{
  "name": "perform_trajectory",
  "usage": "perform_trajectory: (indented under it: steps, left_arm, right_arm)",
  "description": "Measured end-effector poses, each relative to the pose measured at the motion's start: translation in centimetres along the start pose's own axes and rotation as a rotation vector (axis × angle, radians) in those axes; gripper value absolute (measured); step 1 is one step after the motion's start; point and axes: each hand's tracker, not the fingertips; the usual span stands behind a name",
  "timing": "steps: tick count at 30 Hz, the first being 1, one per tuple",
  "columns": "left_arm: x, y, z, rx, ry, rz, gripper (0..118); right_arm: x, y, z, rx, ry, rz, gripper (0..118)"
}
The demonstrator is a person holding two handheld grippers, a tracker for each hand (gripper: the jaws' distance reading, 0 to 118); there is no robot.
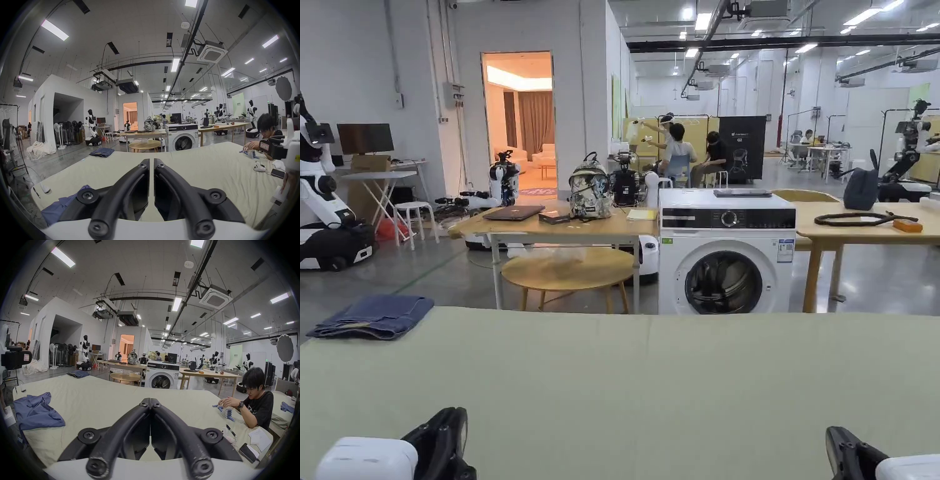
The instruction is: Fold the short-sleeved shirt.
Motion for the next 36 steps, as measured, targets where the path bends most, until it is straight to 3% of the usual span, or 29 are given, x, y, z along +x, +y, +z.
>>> perform_trajectory:
  steps: [12,36]
  left_arm:
    - [0.39,-0.04,0.34,0.017,-0.013,0.005,0]
    - [0.28,-0.19,0.37,0.016,0.006,0.000,0]
  right_arm:
    - [0.09,0.08,-0.07,-0.001,0.023,-0.042,0]
    - [-0.01,0.15,-0.23,-0.001,0.008,-0.027,0]
